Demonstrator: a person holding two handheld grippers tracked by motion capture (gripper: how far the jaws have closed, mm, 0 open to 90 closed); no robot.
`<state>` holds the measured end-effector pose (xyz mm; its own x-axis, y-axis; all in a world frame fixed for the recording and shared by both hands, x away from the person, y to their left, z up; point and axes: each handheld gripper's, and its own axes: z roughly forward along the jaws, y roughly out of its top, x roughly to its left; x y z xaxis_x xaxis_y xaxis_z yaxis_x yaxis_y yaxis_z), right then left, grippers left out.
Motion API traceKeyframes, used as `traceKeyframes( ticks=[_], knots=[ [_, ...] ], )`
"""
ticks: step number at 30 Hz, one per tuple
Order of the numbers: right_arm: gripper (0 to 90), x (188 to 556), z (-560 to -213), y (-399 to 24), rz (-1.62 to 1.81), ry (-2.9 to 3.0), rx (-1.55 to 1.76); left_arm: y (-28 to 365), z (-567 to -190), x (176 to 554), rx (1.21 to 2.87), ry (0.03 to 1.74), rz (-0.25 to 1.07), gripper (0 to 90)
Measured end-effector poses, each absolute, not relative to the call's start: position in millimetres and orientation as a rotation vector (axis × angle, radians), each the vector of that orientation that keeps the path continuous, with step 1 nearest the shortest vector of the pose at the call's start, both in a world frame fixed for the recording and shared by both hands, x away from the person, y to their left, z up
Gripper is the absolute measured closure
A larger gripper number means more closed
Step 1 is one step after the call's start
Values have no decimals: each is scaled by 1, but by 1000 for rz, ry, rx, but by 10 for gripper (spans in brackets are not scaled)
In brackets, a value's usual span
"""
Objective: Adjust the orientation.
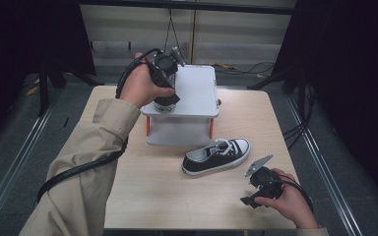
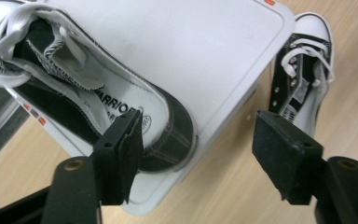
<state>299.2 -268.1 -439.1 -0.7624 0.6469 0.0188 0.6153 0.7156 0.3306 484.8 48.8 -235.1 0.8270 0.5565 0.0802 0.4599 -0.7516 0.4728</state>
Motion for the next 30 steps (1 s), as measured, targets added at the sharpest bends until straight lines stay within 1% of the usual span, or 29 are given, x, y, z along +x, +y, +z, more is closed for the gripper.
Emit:
traceKeyframes(
  ticks=[6, 11, 22, 30],
  knots=[
    [263, 299, -439, -264, 487, 2824, 1029, 58, -235, 473, 2568, 744, 246, 315],
    [263, 300, -440, -260, 482, 2827, 1029, 64, -249, 465, 2583, 747, 206, 278],
    [263, 307, -437, -250, 458, 2822, 1026, 73, -279, 453, 2585, 726, 146, 246],
    [255, 319, -428, -238, 454, 2819, 1025, 83, -304, 444, 2572, 731, 87, 211]
  ],
)
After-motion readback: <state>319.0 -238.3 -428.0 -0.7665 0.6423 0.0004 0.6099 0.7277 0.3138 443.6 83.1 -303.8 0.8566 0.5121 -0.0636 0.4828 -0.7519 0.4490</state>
